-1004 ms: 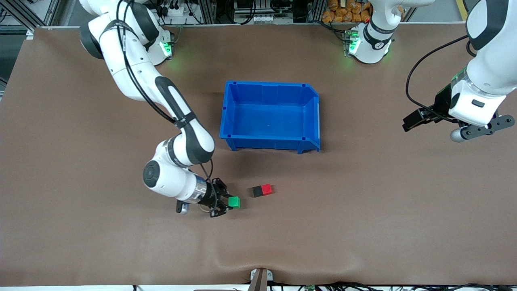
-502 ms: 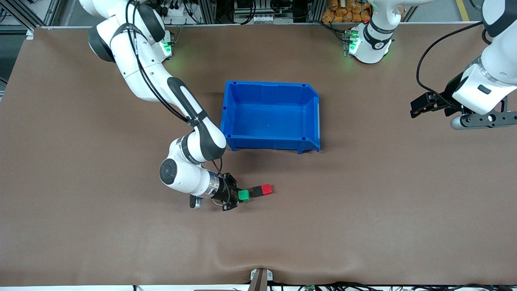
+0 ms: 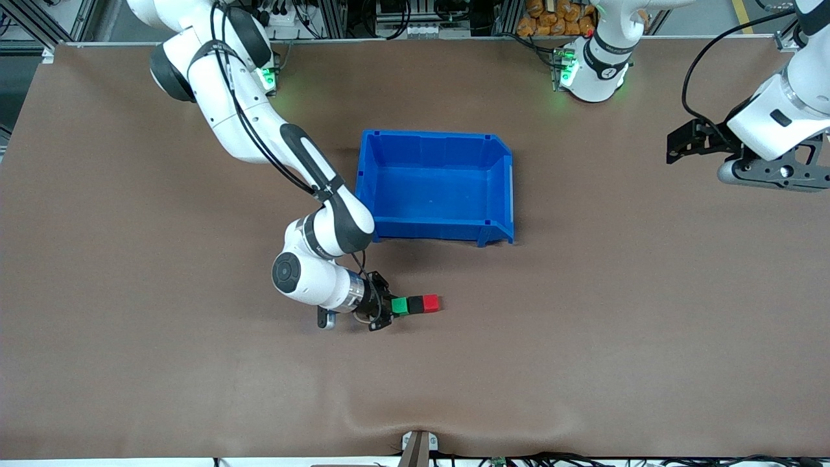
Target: Attach green and red cubes to black cube
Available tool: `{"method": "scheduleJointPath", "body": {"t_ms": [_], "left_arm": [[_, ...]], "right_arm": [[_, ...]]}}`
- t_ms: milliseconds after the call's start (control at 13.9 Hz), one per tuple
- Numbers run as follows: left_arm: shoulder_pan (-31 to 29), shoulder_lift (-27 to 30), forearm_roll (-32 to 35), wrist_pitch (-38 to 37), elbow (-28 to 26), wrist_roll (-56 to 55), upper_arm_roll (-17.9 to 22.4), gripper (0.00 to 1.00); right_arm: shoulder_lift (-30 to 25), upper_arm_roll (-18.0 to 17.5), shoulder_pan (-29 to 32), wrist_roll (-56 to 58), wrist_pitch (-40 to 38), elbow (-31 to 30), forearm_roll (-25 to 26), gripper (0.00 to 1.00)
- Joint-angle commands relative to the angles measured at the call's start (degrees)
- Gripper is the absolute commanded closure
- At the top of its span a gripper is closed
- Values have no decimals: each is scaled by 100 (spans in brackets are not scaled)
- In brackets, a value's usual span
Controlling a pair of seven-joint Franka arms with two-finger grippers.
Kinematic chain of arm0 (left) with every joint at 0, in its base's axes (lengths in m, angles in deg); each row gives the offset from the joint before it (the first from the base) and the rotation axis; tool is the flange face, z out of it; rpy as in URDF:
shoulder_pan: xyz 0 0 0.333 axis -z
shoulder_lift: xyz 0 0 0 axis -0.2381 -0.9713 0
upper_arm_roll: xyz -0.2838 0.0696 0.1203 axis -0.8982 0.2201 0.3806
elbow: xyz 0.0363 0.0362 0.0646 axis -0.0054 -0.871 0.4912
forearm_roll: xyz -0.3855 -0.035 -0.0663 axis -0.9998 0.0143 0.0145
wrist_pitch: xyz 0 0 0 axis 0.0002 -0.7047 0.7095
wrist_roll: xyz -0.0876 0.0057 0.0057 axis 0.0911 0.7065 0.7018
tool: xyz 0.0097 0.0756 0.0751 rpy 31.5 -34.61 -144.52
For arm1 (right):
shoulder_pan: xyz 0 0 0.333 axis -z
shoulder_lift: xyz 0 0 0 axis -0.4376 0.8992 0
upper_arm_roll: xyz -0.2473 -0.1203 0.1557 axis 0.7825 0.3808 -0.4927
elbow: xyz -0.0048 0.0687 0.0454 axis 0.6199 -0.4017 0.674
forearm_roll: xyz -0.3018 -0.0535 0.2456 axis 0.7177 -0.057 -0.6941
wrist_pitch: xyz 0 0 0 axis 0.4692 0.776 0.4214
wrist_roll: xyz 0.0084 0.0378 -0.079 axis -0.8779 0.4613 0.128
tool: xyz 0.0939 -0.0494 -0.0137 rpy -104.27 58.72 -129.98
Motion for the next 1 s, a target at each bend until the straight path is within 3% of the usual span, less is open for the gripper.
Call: {"method": "scheduleJointPath", "body": {"t_ms": [0,72,143,359,932], "left_arm": [[-40,180,140,-241,46,218,-41,0],[-40,181,148,-232,45,218,-41,0],[-31,163,157,-215,45,210,-50,0],[4,154,438,48,46,105,-112,0],[-40,67,360,400,28,-19,-103,0]], "right_arm": [[86,28,-33,-105,-18,127,-33,73],[86,28,-33,-105,-18,92,-15,46],[77,28,-33,-105,-10,83,-15,1],[59,37,-7,-96,-18,83,29,0],[-266,37,433,194,-89,92,-23,0]]}}
